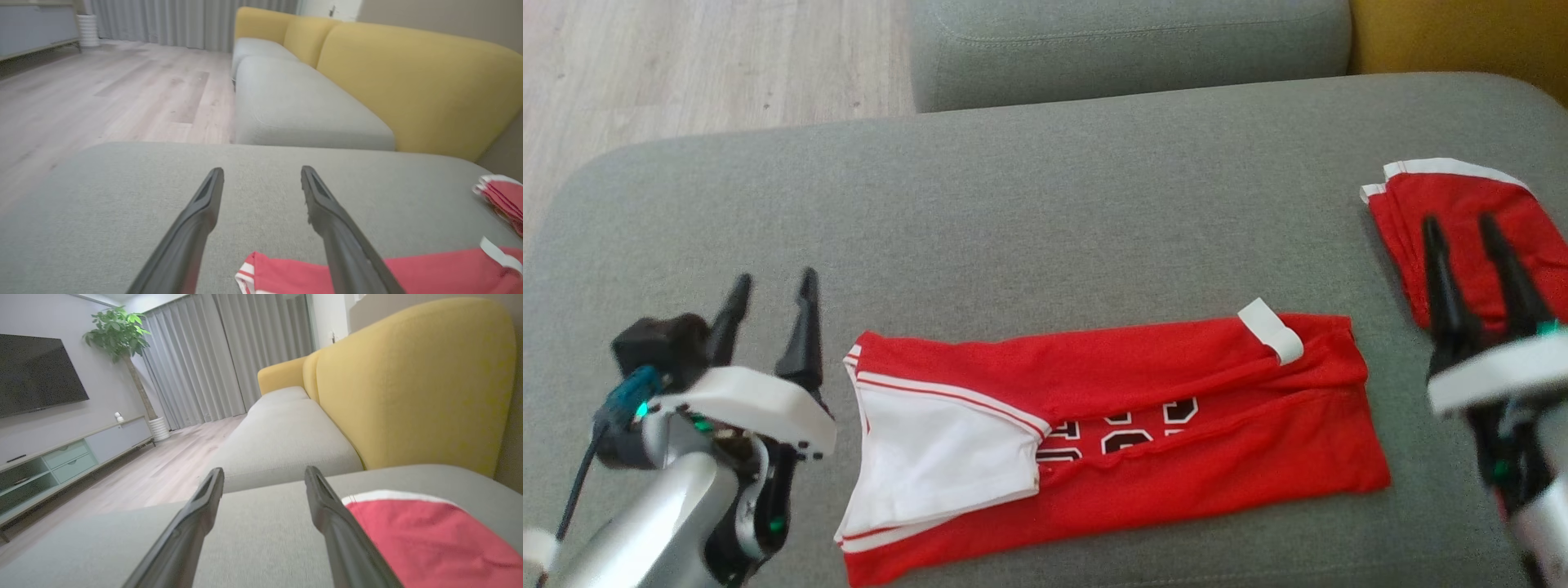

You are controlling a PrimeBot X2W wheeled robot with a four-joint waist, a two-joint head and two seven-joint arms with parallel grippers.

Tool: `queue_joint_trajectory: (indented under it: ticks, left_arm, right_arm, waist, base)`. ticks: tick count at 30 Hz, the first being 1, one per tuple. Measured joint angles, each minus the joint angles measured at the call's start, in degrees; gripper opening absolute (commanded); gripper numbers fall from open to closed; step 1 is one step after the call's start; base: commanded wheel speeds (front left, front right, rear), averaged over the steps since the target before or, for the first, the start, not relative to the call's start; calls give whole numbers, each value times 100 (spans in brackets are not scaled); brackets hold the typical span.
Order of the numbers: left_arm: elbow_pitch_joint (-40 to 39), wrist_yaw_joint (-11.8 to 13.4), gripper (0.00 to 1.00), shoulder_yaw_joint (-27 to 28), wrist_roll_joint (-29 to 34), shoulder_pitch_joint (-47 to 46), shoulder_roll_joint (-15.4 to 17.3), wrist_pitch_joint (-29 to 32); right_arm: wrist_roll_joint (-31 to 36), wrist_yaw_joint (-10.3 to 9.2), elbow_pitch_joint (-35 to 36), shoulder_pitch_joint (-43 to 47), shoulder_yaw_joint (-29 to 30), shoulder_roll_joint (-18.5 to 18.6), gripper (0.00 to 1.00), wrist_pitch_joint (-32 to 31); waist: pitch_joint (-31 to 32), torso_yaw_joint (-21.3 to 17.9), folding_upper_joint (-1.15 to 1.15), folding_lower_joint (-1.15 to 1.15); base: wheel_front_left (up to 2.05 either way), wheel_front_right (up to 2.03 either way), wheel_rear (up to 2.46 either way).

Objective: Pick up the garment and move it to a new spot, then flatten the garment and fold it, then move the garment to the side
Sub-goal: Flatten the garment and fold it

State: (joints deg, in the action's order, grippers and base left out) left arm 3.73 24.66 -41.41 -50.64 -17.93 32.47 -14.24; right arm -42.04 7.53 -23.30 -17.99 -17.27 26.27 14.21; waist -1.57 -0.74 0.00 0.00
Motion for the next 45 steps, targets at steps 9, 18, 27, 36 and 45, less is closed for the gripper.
queue_joint_trajectory:
  ticks: [9,18,27,36,45]
  left_arm:
    - [-550,-118,100,1895,1704,1284,-1294,-7]
    - [-255,-879,100,2509,2364,1562,-2018,-5]
    - [45,-1284,100,2753,2703,1563,-2388,-5]
    - [274,-1519,100,2948,2922,1561,-2582,-5]
    - [378,-1663,100,3139,3041,1565,-2708,-5]
  right_arm:
    - [923,0,245,1252,708,-802,100,-19]
    - [1143,0,-291,1154,1035,-979,100,-910]
    - [1183,0,-1335,464,1167,-1095,100,-1763]
    - [1140,1,-2476,-110,1439,-1134,100,-3152]
    - [958,1,-2661,-395,1646,-1245,0,-3952]
  waist:
    - [-66,15,0,0]
    - [-106,88,0,0]
    - [-157,284,0,0]
    - [-200,502,0,0]
    - [-216,542,0,0]
  base:
    - [0,0,0]
    - [0,0,0]
    - [0,0,0]
    - [0,0,0]
    - [0,0,0]
